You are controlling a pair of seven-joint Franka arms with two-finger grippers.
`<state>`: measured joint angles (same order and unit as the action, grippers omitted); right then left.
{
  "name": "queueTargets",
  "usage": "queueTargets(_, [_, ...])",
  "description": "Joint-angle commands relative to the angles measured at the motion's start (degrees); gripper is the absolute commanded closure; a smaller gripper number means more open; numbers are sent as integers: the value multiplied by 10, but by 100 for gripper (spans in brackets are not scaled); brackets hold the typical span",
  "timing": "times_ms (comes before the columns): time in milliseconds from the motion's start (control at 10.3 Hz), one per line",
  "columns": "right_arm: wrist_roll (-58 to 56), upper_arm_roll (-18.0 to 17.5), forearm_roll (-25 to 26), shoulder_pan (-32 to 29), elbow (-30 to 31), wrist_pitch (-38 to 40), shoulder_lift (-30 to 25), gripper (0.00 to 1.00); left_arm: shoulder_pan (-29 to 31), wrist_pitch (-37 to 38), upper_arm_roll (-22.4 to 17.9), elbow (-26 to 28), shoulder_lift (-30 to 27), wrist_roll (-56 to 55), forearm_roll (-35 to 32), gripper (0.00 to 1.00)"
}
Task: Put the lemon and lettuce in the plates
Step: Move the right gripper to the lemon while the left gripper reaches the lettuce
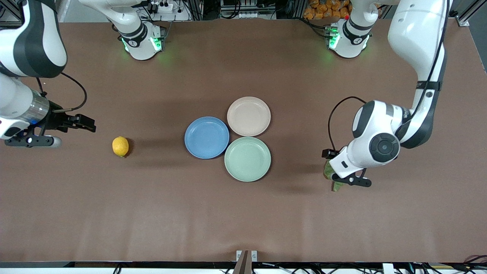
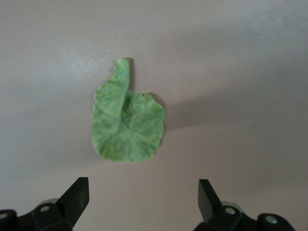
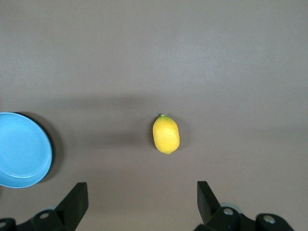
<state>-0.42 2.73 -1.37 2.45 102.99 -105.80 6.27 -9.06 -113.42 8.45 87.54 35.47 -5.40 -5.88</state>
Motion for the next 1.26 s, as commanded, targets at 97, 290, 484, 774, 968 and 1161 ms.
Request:
queueTargets(97, [-16,0,-2,-9,81,-88,-12,0,6,-55,-3,-12,39,29,-17,0])
queueTargets(290, [-21,0,-2,-10,120,-141,-6,0,6,-72,-5,-12,50,30,-17,0])
queueTargets(484, [-30,0,-1,-15,131,-160,22,0,7,-83,-5,-11,65,59,-29,0])
queueTargets(774, [-50,0,-1,-19,171,-223,35,0,24,-104,-6,-11,86,82,-37,0])
queueTargets(968, [-52,0,-1,-22,174,-250,64,0,32,-113,-5,-11,97,115,-34,0])
queueTargets(1161, [-68,0,-1,-30,190,-300,88,0,35,-144,-5,-9,101,118,-36,0])
